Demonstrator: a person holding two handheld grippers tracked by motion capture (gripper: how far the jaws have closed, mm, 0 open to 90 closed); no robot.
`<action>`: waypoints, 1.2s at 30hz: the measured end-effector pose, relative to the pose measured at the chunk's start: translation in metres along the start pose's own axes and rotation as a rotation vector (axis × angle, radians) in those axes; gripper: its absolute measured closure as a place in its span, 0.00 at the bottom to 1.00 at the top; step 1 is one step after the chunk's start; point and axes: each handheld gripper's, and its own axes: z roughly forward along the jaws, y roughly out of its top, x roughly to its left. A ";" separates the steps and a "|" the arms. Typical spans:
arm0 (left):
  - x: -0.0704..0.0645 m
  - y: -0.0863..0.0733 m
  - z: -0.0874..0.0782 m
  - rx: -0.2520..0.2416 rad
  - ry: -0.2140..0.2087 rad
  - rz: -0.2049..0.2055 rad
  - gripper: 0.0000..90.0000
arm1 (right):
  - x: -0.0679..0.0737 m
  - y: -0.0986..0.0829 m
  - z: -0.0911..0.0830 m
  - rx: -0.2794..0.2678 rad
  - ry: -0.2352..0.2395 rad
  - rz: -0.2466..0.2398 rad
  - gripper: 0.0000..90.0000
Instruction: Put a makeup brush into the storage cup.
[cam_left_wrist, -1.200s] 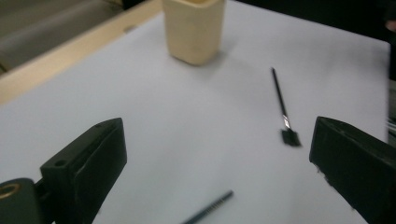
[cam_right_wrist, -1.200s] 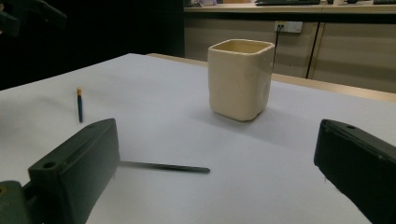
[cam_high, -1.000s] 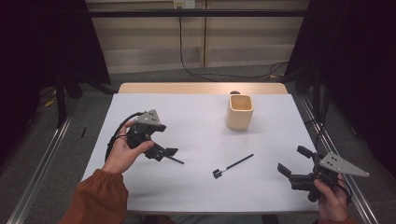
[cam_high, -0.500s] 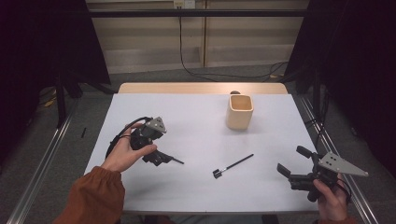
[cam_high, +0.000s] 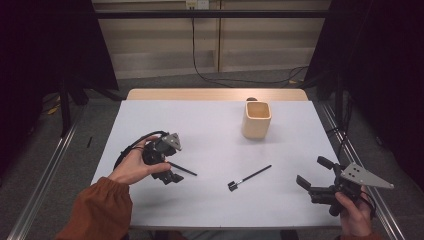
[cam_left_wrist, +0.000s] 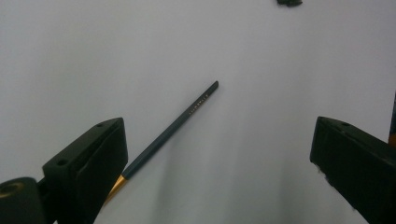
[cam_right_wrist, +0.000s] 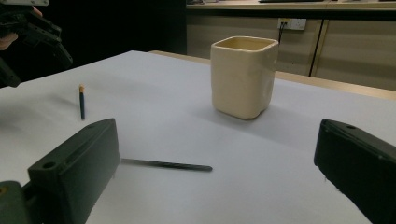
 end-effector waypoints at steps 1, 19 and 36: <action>0.000 0.000 0.001 0.004 -0.002 0.010 0.05 | 0.000 0.000 0.000 0.001 0.000 0.000 0.00; 0.034 -0.013 0.007 0.059 -0.021 0.002 0.07 | 0.001 0.000 0.001 0.007 0.006 0.007 0.00; 0.050 -0.028 0.016 0.113 0.036 0.017 0.26 | 0.001 -0.001 0.002 0.017 0.013 0.004 0.00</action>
